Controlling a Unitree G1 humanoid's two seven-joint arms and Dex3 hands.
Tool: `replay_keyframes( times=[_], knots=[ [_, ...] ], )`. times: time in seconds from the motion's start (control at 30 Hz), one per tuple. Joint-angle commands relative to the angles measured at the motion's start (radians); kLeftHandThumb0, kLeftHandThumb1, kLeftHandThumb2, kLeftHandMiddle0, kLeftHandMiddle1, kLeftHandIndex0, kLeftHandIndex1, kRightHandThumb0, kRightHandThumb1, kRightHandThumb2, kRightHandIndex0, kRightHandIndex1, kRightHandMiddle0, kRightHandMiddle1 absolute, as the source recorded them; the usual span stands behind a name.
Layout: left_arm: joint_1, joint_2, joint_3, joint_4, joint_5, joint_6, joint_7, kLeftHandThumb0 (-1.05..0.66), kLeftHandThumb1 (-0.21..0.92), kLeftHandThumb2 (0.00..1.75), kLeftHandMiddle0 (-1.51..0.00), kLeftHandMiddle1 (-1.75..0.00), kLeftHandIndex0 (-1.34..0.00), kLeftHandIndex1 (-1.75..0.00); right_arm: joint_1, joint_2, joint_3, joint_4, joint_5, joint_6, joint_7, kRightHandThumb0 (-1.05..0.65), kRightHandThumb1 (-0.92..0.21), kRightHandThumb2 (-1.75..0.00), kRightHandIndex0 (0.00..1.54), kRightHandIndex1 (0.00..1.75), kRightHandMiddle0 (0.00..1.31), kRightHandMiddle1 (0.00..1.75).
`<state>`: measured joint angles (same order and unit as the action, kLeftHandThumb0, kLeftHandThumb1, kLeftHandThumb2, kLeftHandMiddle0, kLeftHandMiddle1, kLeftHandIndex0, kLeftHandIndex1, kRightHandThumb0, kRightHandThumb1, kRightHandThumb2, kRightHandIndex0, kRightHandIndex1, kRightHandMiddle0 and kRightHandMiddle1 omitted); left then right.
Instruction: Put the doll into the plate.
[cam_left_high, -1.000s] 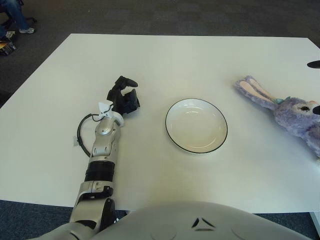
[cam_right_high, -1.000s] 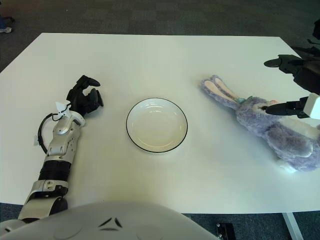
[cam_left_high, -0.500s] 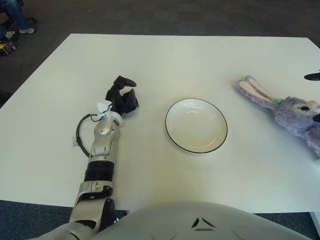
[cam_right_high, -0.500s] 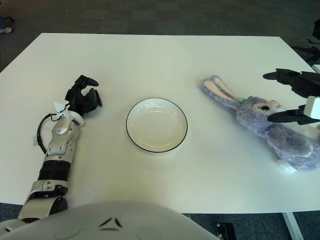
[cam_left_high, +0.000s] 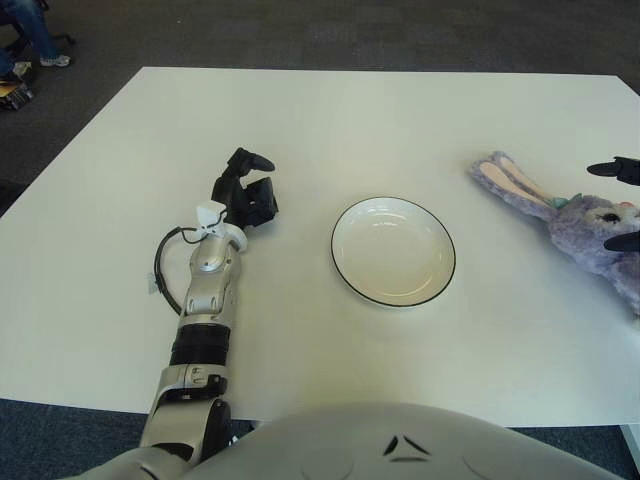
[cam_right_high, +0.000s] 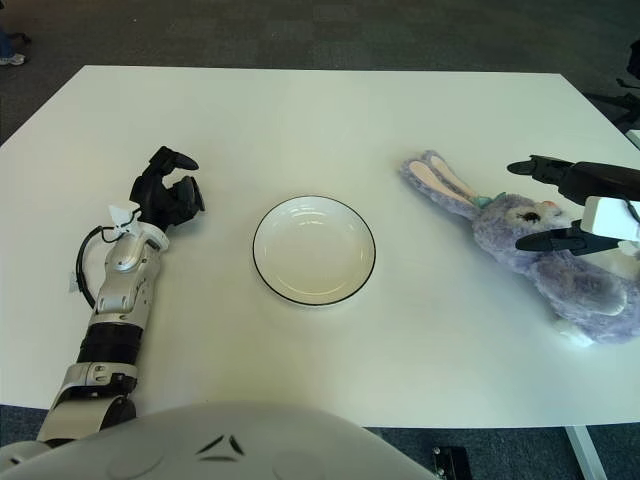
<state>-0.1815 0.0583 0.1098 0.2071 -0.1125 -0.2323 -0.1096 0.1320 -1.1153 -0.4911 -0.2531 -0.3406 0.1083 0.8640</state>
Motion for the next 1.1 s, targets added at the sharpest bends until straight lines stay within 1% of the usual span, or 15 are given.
replay_keyframes(
  times=[0.0,0.07,0.23,0.47,0.8,1.07],
  knots=[
    [0.035,-0.007,-0.006,0.006,-0.001,-0.028,-0.010,-0.41,0.54,1.04,-1.06,-1.75,-0.44,-1.75,-0.016,0.006,0.018,0.011,0.010,0.032,-0.012,-1.05,-0.92,-0.25,0.03,0.24,0.00,0.06],
    [0.035,-0.006,-0.007,0.006,-0.002,-0.037,-0.011,-0.41,0.54,1.04,-1.06,-1.75,-0.44,-1.75,-0.021,0.002,0.026,0.014,0.010,0.046,-0.013,-1.05,-0.92,-0.25,0.02,0.24,0.00,0.02],
    [0.036,-0.007,-0.008,0.005,-0.002,-0.046,-0.010,-0.41,0.53,1.04,-1.06,-1.75,-0.44,-1.75,-0.023,-0.003,0.035,0.016,0.014,0.063,-0.017,-1.05,-0.92,-0.25,0.02,0.22,0.00,0.00],
    [0.034,-0.010,-0.006,0.002,-0.001,-0.031,0.000,-0.41,0.53,1.05,-1.07,-1.75,-0.45,-1.75,-0.031,0.000,0.051,0.039,0.014,0.058,-0.044,-1.05,-0.92,-0.26,0.02,0.22,0.00,0.00],
    [0.032,-0.015,-0.002,0.002,0.002,-0.036,0.010,-0.42,0.53,1.05,-1.10,-1.75,-0.45,-1.75,-0.025,0.011,0.048,0.056,0.038,0.057,-0.055,-1.05,-0.92,-0.24,0.00,0.19,0.00,0.00],
    [0.034,-0.016,-0.004,-0.009,0.005,-0.031,0.016,-0.42,0.53,1.05,-1.10,-1.75,-0.45,-1.75,-0.016,-0.011,0.059,0.071,0.041,0.052,-0.038,-1.05,-0.92,-0.21,0.00,0.15,0.00,0.00]
  ],
)
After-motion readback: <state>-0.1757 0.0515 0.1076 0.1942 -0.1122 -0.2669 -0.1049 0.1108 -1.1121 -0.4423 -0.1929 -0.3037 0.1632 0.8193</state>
